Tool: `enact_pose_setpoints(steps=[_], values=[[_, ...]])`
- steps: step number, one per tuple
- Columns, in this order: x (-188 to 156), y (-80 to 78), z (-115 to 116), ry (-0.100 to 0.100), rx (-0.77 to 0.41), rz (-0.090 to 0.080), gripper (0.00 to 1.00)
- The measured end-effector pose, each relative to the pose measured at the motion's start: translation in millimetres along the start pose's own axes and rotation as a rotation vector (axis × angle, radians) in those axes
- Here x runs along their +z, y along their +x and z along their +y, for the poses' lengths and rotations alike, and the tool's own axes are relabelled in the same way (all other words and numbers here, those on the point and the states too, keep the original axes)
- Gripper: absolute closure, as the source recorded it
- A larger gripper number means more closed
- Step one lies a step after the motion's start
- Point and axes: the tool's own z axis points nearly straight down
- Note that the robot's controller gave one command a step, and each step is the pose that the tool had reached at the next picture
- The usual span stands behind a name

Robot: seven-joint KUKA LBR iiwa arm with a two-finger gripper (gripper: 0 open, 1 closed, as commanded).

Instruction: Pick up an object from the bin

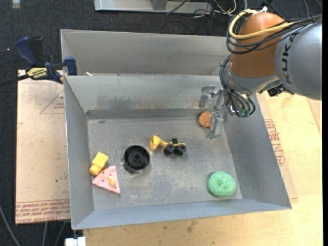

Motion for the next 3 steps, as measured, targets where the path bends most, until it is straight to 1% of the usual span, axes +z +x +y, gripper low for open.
enact_pose_setpoints(steps=[1, 2, 3], values=[[32.1, 0.9, 24.8, -0.007, -0.023, 0.007, 0.0], [66.4, 6.4, 31.0, 0.002, -0.099, 0.003, 0.0], [101.9, 44.7, 64.2, -0.003, -0.057, 0.005, 0.0]])
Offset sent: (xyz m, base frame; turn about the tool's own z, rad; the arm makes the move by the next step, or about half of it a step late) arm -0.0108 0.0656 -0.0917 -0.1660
